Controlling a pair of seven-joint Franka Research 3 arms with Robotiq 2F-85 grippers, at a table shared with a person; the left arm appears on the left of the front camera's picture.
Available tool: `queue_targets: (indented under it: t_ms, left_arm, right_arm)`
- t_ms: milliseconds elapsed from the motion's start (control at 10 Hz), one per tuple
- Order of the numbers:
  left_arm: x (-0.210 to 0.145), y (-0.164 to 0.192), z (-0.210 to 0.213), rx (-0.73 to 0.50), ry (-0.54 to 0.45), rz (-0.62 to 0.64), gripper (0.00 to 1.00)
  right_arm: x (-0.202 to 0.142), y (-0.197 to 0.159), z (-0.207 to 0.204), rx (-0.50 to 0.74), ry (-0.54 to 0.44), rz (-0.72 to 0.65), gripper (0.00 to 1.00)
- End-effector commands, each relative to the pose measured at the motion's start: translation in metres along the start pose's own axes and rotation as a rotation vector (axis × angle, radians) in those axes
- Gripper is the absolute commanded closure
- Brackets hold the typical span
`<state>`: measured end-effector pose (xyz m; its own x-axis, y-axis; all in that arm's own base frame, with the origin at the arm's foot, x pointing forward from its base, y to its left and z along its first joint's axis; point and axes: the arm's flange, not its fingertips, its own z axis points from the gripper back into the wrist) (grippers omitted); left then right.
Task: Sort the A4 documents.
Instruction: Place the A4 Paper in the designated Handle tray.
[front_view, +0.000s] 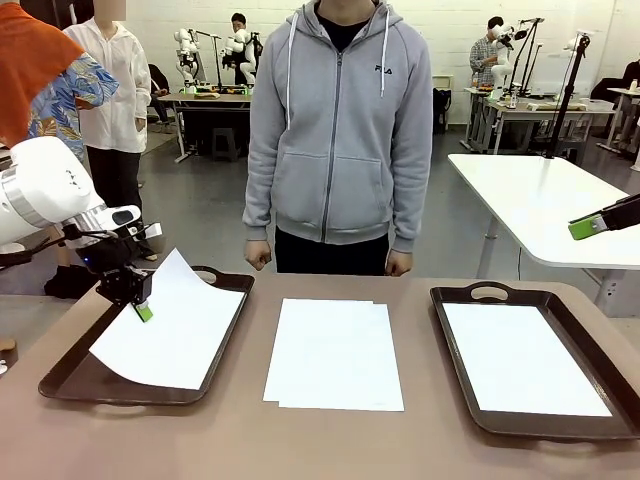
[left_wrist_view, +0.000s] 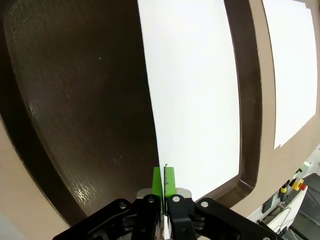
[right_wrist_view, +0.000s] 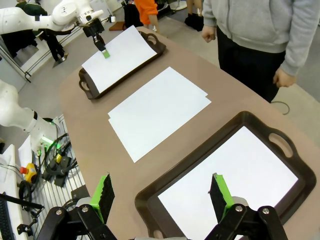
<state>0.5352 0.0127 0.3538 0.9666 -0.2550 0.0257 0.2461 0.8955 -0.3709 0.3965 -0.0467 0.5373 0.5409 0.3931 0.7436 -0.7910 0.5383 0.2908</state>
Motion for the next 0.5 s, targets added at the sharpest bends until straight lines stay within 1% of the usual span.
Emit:
queue_targets:
  t_ms: [0,100,200,300,400]
  left_arm:
    - [-0.0014,0.0004,-0.0083,0.031,-0.001,0.049,0.99]
    - [-0.0025,0.0021,-0.0102,0.031,-0.005,0.061,0.97]
    - [-0.0033,0.0018,-0.0108,0.032,-0.004,0.065,0.81]
    - [-0.0044,0.002,-0.0098,0.044,-0.003,0.064,0.79]
    - [-0.005,0.0023,-0.0082,0.051,-0.008,0.067,0.62]
  right_arm:
    - [0.0002,0.0005,-0.0006,0.001,-0.003,-0.001,0.0]
    - [0.0002,0.0005,-0.0006,0.001,-0.003,-0.001,0.0]
    - [0.0002,0.0005,-0.0006,0.001,-0.003,-0.001,0.0]
    - [0.0002,0.0005,-0.0006,0.001,-0.003,-0.001,0.0]
    - [0.0002,0.0005,-0.0006,0.001,-0.003,-0.001,0.0]
